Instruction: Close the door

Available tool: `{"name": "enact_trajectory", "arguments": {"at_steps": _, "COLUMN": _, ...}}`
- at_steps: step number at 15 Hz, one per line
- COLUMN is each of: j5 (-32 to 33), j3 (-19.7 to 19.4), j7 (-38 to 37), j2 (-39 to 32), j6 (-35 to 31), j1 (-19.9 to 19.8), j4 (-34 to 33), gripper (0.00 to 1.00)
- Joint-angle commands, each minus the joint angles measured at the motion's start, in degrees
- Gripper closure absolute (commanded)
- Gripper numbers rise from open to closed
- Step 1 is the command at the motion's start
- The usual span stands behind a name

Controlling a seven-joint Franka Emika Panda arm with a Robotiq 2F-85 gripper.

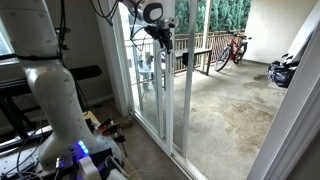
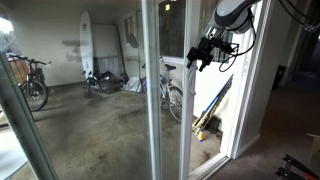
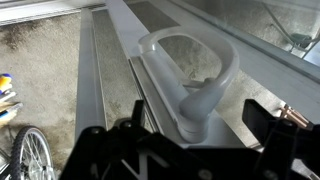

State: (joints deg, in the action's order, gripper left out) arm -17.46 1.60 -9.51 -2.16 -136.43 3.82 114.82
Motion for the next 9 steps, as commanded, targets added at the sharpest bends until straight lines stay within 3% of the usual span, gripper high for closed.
{"name": "enact_trajectory", "arguments": {"at_steps": 1, "j5": 1.68, "j3": 0.20, "j7": -3.02, "j2": -0.76, "j6": -0.68, "j1": -0.48, "j4": 0.57, "gripper": 0.00}}
{"name": "enact_trajectory", "arguments": {"at_steps": 9, "j5": 5.04, "j3": -1.29, "j7": -6.75, "j2": 0.27, "j6": 1.72, "j1": -1.60, "j4": 1.66, "gripper": 0.00}}
